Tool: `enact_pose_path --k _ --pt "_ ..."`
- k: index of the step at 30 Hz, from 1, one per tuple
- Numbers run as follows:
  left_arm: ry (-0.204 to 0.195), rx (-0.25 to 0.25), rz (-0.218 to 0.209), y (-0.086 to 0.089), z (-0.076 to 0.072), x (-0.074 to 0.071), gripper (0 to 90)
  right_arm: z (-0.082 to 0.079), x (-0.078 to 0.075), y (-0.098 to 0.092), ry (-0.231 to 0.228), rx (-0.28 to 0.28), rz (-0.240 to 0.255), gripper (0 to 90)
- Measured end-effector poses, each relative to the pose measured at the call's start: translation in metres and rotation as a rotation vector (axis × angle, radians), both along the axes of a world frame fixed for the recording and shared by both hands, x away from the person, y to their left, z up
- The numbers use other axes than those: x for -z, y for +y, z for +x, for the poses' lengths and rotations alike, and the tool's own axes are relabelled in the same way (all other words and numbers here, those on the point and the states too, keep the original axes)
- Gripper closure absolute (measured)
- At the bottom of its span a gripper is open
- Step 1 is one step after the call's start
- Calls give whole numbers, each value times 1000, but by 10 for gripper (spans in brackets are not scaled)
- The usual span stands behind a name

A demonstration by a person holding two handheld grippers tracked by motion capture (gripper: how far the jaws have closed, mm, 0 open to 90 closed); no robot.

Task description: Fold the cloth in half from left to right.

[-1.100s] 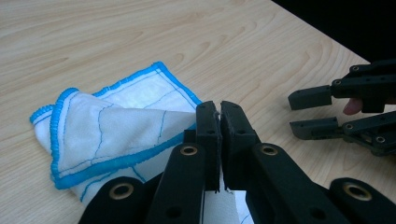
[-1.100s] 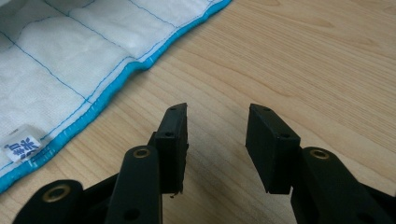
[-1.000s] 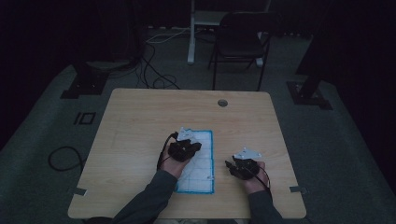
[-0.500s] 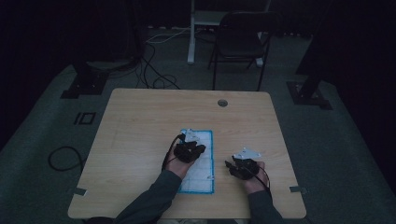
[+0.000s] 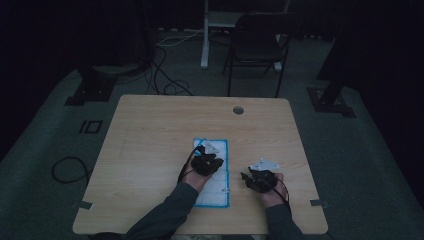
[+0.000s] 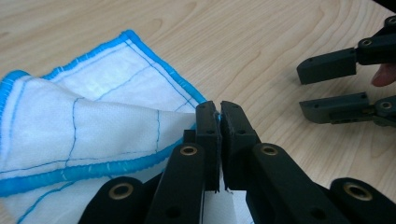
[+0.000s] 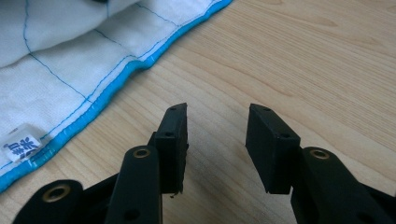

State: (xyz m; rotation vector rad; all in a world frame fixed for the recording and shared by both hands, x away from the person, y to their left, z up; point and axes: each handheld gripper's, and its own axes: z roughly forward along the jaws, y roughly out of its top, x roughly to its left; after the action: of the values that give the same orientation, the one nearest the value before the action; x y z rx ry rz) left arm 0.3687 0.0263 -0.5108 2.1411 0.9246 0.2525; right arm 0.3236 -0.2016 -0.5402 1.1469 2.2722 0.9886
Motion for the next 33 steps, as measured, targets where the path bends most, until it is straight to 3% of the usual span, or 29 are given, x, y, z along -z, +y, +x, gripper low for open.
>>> enact_pose_path --k 7,10,15,23,33 --pt "28 9 34 -6 4 13 866 0 0 0 0 1 0 586" --pt "30 13 12 -4 4 14 802 0 0 0 0 -1 -1 585" --pt "-12 2 -26 5 -4 0 697 0 0 -1 -2 2 3 586" --pt "-69 -81 -69 46 -13 -21 685 0 -1 -1 -3 2 0 586" --pt "-45 -154 -70 87 -27 -15 686 0 0 -1 -3 3 -1 586"
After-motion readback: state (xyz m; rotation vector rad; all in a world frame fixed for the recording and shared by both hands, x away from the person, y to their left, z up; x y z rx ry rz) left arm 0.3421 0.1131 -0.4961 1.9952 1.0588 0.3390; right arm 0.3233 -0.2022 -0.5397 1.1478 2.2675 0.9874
